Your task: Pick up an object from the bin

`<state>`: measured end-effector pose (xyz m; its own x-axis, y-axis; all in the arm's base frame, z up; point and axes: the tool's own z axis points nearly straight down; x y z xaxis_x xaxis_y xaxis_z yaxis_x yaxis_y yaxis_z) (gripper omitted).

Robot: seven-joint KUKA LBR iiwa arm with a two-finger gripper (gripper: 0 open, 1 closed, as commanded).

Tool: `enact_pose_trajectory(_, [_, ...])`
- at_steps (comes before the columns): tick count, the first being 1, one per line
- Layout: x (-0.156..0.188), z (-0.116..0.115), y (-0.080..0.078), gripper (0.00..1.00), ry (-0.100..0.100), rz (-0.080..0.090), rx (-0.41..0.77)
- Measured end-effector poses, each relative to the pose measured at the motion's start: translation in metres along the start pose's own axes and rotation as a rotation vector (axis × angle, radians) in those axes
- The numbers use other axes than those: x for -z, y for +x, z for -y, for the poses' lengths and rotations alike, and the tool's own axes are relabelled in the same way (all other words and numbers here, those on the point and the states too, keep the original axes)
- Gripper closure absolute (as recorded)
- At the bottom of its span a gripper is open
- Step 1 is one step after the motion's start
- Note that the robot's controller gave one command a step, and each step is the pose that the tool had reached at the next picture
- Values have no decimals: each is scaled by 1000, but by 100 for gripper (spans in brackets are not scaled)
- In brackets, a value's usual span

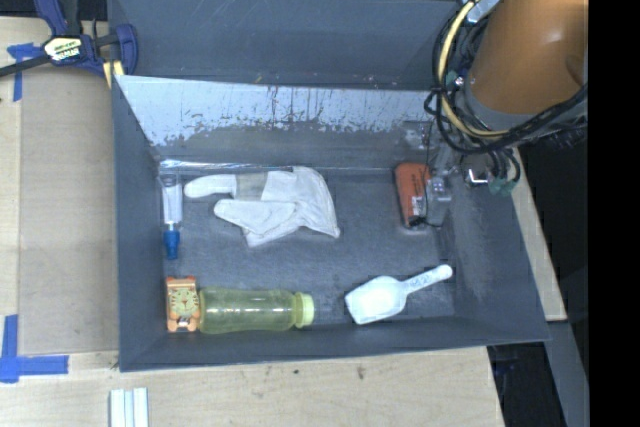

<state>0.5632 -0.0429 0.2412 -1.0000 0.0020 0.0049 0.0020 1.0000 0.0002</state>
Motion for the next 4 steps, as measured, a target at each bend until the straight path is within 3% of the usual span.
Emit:
enact_pose_trajectory(1, [5,0,-1,0,1,9,1])
enact_pose_trajectory(2, [-36,8,16,0,1,12,97])
enact_pose_trajectory(3, [-81,26,68,0,1,7,311])
enact_pose_trajectory(4, [-82,27,73,0,1,4,496])
